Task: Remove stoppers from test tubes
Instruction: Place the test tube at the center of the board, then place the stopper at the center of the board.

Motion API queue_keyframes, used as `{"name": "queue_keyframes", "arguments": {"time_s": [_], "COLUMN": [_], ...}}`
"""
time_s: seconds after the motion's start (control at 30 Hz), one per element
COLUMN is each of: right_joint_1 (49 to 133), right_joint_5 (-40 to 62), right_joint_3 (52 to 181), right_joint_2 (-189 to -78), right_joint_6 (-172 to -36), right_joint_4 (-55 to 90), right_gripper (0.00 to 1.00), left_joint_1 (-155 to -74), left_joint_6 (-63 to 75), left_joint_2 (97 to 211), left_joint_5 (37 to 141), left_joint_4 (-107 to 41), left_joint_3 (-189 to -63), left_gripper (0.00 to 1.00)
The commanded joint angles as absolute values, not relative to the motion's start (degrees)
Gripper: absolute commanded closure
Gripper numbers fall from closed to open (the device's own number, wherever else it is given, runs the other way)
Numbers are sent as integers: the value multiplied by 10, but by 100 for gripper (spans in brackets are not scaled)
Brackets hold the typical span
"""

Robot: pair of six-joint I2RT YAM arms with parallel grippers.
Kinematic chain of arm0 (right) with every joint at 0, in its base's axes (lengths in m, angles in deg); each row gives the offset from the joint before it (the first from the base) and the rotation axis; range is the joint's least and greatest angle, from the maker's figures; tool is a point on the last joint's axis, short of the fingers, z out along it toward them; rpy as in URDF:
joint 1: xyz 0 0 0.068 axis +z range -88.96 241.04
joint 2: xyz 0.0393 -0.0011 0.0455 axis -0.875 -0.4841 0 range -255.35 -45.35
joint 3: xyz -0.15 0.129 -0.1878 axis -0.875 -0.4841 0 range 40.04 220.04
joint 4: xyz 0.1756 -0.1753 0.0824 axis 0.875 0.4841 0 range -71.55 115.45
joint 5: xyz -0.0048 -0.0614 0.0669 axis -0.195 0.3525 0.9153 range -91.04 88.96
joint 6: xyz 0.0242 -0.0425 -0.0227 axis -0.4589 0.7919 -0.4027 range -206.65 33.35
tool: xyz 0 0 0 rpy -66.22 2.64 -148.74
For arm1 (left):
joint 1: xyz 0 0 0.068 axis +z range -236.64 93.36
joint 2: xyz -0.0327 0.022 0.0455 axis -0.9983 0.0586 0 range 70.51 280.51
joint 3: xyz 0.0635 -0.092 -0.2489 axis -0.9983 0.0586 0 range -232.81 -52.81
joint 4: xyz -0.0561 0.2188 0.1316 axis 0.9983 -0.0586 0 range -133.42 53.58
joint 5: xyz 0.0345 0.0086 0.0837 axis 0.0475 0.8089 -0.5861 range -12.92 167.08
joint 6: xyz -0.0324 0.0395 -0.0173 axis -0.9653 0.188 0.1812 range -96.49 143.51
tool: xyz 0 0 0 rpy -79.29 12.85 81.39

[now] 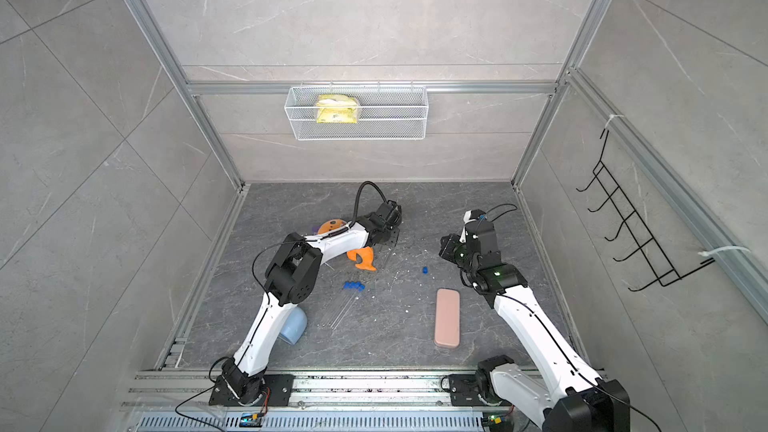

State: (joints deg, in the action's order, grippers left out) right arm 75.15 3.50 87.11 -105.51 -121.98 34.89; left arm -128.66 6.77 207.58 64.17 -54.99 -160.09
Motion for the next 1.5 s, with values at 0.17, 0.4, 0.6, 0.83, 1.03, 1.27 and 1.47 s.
{"name": "queue_keyframes", "arguments": {"time_s": [0.17,0.4,0.6,0.83,1.03,1.27,1.47], "right_joint_1": [750,750,751,754,770,787,803], "right_joint_5": [40,42,31,-5,-48,-89,-121], "right_joint_3": [863,858,854,864,883,898,905], "right_joint_2": [-1068,-1107,-1179,-1280,-1352,-1421,-1453], "right_joint_6": [-1226,-1232,-1240,-1248,-1255,-1272,-1280], "right_joint_4": [334,305,256,216,198,175,162], "right_gripper": [100,100,100,100,100,100,100], "left_joint_1": [-1291,-1305,-1322,-1345,-1359,-1371,-1371], "left_joint_6": [98,143,146,126,86,62,56], "left_joint_2": [1979,1888,1771,1646,1538,1450,1420], "left_joint_5": [657,663,656,615,588,567,565], "left_joint_4": [-506,-450,-392,-379,-371,-383,-383], "left_joint_3": [-1565,-1509,-1402,-1258,-1136,-1061,-1045], "left_gripper": [45,40,39,40,39,39,39]}}
